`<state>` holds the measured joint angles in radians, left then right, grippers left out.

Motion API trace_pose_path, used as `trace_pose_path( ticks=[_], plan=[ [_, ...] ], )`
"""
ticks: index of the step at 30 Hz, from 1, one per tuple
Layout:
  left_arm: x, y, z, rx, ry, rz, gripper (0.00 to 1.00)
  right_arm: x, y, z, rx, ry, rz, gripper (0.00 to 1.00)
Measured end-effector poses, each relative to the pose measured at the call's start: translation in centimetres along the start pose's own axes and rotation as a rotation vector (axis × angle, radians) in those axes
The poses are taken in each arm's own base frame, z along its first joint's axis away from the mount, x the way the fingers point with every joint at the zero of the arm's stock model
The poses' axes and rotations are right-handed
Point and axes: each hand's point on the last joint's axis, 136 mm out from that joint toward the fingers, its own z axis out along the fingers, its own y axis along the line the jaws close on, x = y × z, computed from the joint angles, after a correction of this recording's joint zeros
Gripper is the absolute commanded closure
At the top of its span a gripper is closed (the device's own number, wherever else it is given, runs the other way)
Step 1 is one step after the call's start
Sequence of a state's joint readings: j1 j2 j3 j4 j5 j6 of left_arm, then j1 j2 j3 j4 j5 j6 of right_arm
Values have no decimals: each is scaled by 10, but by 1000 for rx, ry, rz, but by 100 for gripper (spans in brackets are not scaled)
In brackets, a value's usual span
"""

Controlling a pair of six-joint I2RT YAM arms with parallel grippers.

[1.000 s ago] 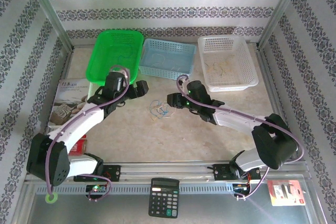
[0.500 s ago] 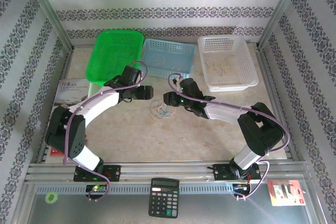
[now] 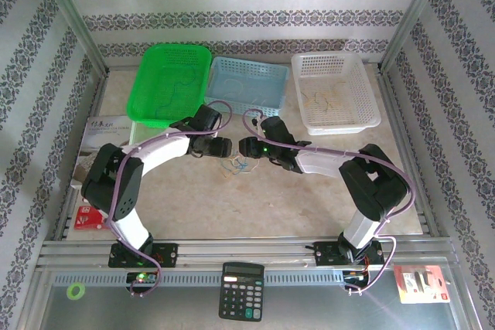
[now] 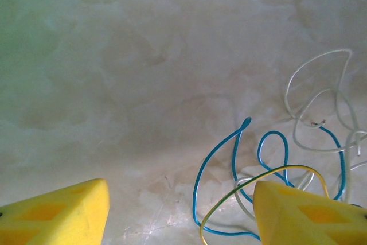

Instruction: Untangle the cables

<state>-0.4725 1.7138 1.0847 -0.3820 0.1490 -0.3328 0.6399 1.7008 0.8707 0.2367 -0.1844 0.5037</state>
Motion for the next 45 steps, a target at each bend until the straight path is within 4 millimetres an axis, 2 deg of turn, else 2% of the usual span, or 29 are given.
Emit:
trace_pose_path(
  ticks=[11,16,22,23,25,28,31,33,36,45],
  plan=[
    [9,2,24,-5,44,-1,46,13,4,9,-13,32,8,54],
    [10,-3,31,7,55,-1,64,17,1,9,-12,34,12,54],
    [5,-7,31,24,39,-3,97,31,-1,10,-9,55,12,55],
    [4,-7,31,24,37,-2,100,34,-2,10,-8,60,12,56],
    [2,-8,27,28,26,1,100,39,-5,10,-2,68,19,57],
    [-9,-14,9,46,-20,3,100,47,-10,9,7,81,34,58],
    [-27,-24,-25,87,-106,4,100,53,-13,9,13,89,44,59],
    [-39,-34,-54,131,-176,2,100,58,-16,9,19,93,49,60],
    [-50,-44,-89,185,-255,-3,100,65,-19,8,26,102,63,60],
    [-57,-62,-150,320,-399,-40,100,67,-21,8,26,87,83,59]
  ],
)
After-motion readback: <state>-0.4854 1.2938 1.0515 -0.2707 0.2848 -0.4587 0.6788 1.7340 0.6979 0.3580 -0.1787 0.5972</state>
